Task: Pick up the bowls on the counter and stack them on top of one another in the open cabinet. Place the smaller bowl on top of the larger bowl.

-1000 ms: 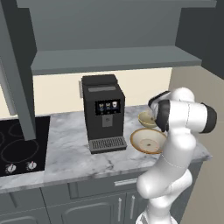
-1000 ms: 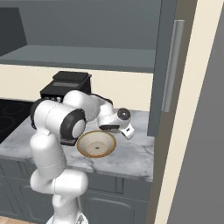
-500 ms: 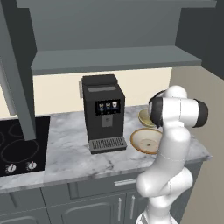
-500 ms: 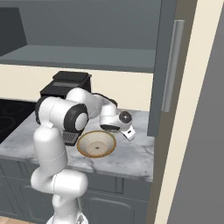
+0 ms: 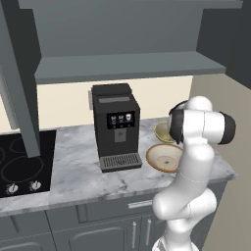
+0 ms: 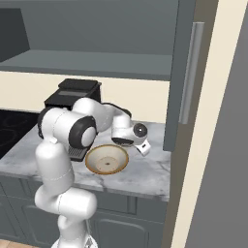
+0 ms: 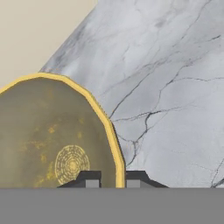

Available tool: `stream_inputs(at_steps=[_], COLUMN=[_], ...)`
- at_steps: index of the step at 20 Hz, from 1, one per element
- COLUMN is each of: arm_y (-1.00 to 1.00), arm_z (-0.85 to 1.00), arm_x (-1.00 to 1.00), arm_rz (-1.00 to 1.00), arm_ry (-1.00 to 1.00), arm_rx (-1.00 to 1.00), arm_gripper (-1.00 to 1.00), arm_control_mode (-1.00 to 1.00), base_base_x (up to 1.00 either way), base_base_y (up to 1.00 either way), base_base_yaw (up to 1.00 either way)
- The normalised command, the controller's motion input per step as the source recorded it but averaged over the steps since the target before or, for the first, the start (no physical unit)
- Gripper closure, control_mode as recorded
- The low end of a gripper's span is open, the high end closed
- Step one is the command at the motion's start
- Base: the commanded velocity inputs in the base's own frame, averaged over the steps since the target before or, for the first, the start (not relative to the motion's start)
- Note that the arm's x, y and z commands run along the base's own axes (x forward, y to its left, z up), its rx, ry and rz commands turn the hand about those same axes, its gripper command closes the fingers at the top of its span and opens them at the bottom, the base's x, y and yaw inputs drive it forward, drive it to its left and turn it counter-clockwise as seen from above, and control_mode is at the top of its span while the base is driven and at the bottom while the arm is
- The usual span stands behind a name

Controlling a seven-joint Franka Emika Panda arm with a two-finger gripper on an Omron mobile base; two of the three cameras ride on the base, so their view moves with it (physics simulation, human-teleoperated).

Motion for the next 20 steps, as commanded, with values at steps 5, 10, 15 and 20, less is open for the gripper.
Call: stream_inputs(at_steps=[5, 10, 15, 20], arm_y=[0.00, 0.00, 0.00, 0.00], arm_z=[0.23, 0.23, 0.28, 0.30], arm_x=[0.00, 0.00, 0.00, -0.03], arm_rz=[0.00, 0.00, 0.00, 0.00], arm_ry=[0.00, 0.01, 0.02, 0.02], arm_rx=[0.02, 0.02, 0.01, 0.00], arm_gripper=[1.00, 1.00, 1.00, 1.00], arm_control_mode=[-1.00, -1.00, -1.00, -1.00], base_base_x=[0.00, 0.00, 0.00, 0.00], base_base_y=[0.00, 0.00, 0.00, 0.00], base_base_yaw=[0.00, 0.00, 0.00, 0.00])
